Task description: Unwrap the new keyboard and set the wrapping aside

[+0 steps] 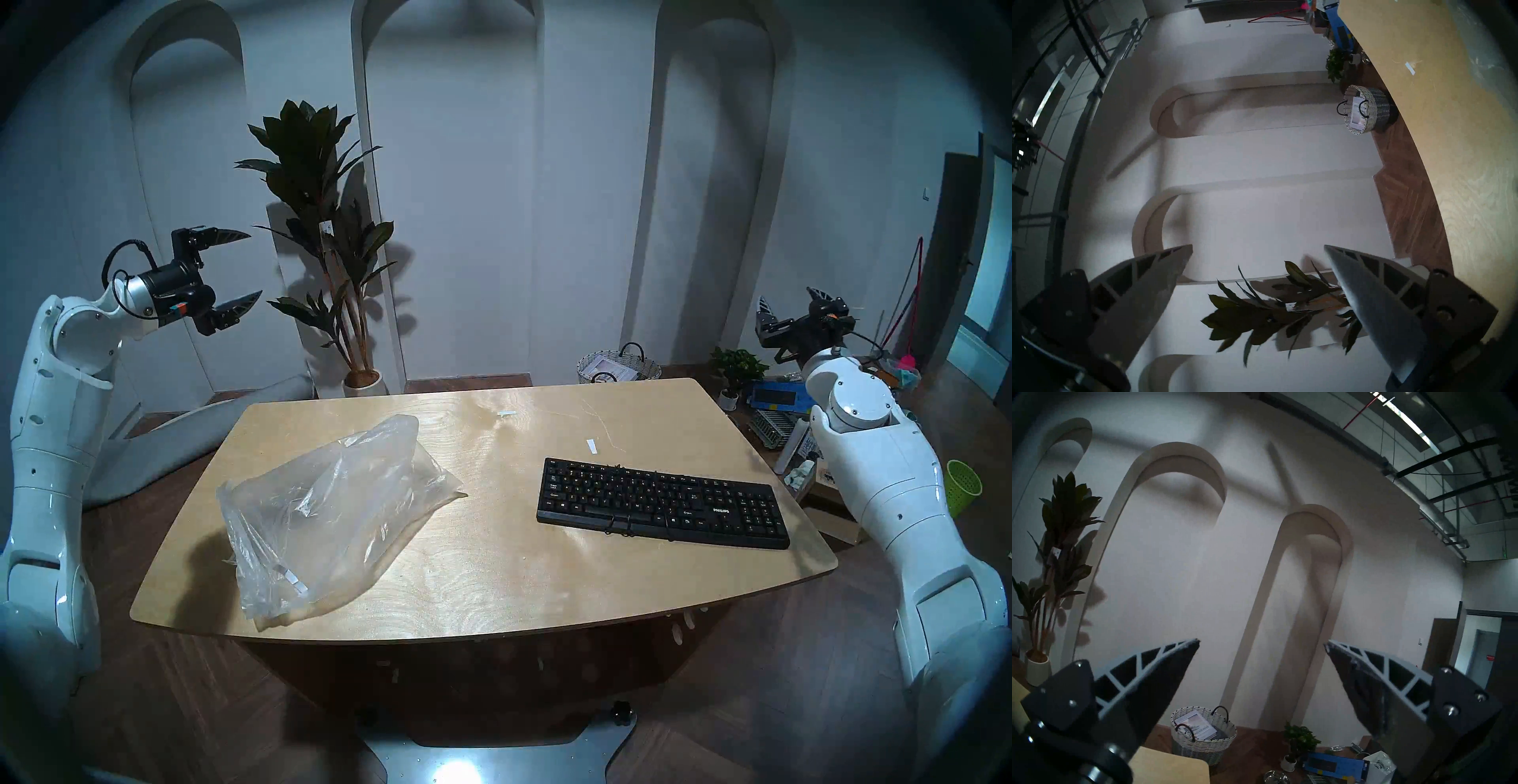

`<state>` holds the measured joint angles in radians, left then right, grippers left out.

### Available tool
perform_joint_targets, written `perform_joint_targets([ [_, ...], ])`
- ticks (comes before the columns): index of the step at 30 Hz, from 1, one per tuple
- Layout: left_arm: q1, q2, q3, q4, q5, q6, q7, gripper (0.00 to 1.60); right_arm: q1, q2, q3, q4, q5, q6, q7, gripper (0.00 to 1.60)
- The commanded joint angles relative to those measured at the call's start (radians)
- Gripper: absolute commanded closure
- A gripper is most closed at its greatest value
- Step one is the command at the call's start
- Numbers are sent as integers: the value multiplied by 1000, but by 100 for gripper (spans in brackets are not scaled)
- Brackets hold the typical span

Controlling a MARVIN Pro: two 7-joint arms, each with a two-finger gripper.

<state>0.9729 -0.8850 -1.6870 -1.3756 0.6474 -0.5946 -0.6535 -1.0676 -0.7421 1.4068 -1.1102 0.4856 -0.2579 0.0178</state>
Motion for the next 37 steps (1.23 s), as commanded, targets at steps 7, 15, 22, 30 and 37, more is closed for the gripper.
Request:
perform_joint_targets([
  [7,49,-98,-75,66,-107,123,35,0,-33,-1,20,-55,19,-22,-21,0],
  [15,59,-141,-131,89,-181,184,53,0,-80,-20,13,-87,41,-23,-28,0],
  [22,54,-172,-175,85,-241,227,64,0,-120,-76,-22,-146,69,-21,-14,0],
  [30,62,-205,-246,82,-315,282,79,0,-165,-115,-71,-232,93,-30,0,0],
  [37,73,-228,-293,85,-362,322,83,0,-197,-138,-98,-294,106,-37,8,0],
])
